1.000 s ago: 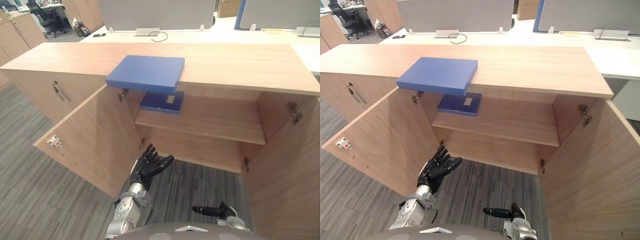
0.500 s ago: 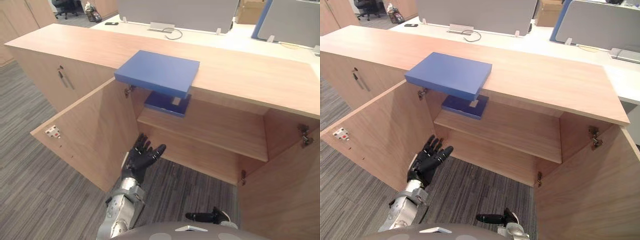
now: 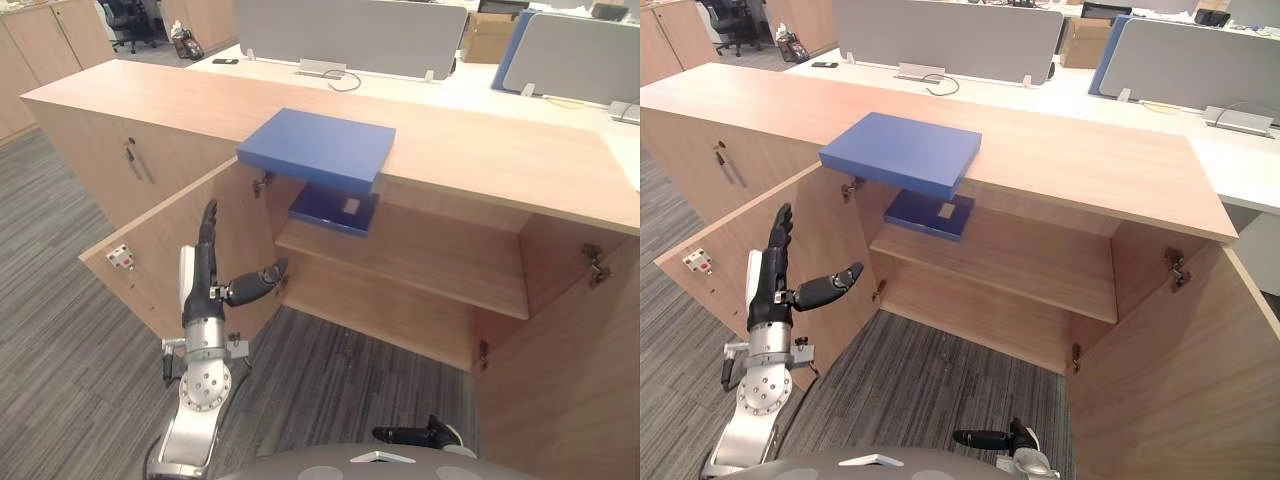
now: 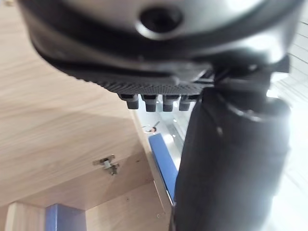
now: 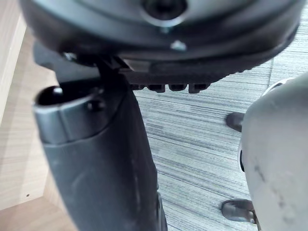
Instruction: Walk over to the cabinet, pick up the folder, carry it to the office cabinet, place the folder inside the office cabinet, then close the office cabinet door
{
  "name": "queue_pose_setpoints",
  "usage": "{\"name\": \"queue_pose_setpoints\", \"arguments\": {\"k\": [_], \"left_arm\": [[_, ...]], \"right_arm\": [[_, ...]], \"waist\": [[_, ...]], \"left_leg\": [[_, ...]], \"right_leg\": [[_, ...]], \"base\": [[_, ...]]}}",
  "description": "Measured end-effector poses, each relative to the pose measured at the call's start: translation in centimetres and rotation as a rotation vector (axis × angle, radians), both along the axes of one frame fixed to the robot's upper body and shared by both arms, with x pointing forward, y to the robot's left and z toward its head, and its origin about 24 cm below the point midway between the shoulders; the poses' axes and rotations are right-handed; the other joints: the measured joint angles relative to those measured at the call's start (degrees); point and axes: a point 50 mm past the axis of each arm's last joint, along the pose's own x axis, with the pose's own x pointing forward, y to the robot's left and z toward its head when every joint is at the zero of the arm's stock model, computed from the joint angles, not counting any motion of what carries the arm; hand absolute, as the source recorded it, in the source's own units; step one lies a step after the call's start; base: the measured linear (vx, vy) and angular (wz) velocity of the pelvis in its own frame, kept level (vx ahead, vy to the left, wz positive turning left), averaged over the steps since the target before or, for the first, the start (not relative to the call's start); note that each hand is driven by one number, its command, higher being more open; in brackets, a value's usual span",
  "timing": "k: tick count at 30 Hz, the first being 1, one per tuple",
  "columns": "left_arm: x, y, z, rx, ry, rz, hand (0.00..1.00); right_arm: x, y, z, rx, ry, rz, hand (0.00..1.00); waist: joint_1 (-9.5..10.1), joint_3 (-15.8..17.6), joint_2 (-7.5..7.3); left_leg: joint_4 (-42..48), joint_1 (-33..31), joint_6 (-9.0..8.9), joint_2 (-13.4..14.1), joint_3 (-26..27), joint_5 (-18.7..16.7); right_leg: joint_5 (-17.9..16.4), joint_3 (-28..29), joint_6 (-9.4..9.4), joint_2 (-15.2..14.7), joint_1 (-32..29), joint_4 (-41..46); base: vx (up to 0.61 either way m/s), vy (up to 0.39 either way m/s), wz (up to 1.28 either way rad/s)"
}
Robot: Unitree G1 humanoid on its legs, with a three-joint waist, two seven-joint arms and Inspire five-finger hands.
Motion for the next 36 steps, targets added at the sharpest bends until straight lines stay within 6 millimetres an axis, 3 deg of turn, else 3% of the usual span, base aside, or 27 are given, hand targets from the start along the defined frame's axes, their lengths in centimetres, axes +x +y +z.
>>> {"name": "queue_pose_setpoints", "arguments": {"k": [7, 13, 16, 24, 36], "left_arm": [[3.6, 0.8, 2.2, 0.378, -0.104, -0.018, 1.0], [6.2, 3.2, 3.5, 0.637, -0.122, 0.046, 1.0], [7.4, 4.7, 4.6, 0.704, -0.129, 0.113, 1.0], [9.1, 6.3, 7.5, 0.862, -0.186, 0.172, 1.0], [10.9, 6.4, 9.1, 0.924, -0.204, 0.193, 1.0]], "right_arm": [[0.5, -0.3, 0.2, 0.006, -0.027, -0.029, 1.0], [0.5, -0.5, 0.2, 0.02, -0.035, -0.062, 1.0], [0.5, -0.6, 0.2, 0.023, -0.041, -0.075, 1.0], [0.3, -0.8, 0.3, 0.036, -0.062, -0.113, 1.0], [0.6, -0.7, 0.4, 0.041, -0.07, -0.118, 1.0]], "waist": [[-1.71, -0.23, 0.48], [-2.2, -0.16, 0.46], [-2.84, -0.14, 0.5], [-3.1, -0.16, 0.52], [-4.29, -0.22, 0.56]], "left_leg": [[0.19, -0.61, -0.15, 0.04, 2.57, -0.03], [0.22, 0.11, -0.65, 0.82, 6.73, -0.73], [0.22, 0.09, -0.67, 0.95, 8.09, -0.76], [0.18, 0.03, -0.73, 0.89, 10.87, -1.0], [0.23, -0.46, -0.78, 0.81, 11.66, -1.22]], "right_leg": [[1.69, 2.59, -0.51, 0.8, -0.82, -2.16], [2.97, 6.81, -1.3, 1.67, -1.99, -3.09], [3.45, 8.36, -1.36, 1.76, -2.83, -3.01], [4.38, 11.41, -1.06, 1.76, -4.83, -2.94], [4.66, 12.31, -1.35, 1.86, -5.46, -3.19]], "base": [[0.03, 0.015, -0.22], [0.0, 0.003, -0.34], [-0.04, -0.002, -0.25], [-0.06, 0.0, -0.2], [0.0, -0.01, -0.05]]}}
